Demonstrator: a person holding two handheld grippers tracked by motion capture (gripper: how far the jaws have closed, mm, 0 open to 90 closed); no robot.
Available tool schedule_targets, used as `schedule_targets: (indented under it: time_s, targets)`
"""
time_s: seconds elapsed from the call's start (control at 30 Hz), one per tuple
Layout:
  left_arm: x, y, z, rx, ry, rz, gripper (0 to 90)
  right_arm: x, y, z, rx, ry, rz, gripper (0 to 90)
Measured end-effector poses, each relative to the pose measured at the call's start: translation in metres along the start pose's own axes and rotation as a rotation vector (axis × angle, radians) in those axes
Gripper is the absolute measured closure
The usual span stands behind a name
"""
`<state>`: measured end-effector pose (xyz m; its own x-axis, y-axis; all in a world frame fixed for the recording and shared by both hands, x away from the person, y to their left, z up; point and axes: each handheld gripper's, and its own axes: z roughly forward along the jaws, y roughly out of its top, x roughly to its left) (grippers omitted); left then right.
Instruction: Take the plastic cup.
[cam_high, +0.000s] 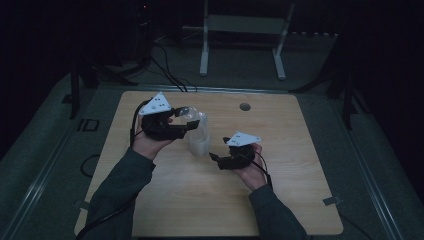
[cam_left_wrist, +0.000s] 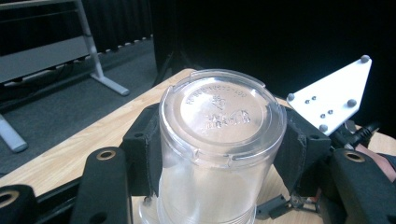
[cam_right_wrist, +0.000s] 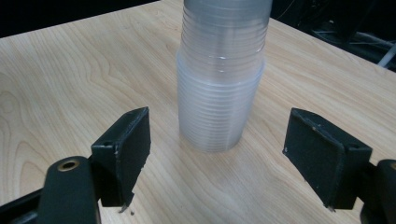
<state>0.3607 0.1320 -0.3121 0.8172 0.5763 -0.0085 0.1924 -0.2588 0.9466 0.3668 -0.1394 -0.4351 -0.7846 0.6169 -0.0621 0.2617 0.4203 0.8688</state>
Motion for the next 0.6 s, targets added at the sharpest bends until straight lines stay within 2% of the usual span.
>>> schedule_targets:
  time_s: [0.13, 0.6]
  targets:
    - [-0.0005, -0.0022, -0.0020, -0.005, -0.010, -0.008, 40.8, -0.0032, -0.0026, -0.0037, 0.000, 0.002, 0.013, 22.9]
    - [-0.0088, -0.0066, -0.0059, -0.002, -0.033, 0.006, 40.8, -0.0023, -0.0059, -0.0083, -0.006, 0.002, 0.014, 22.9]
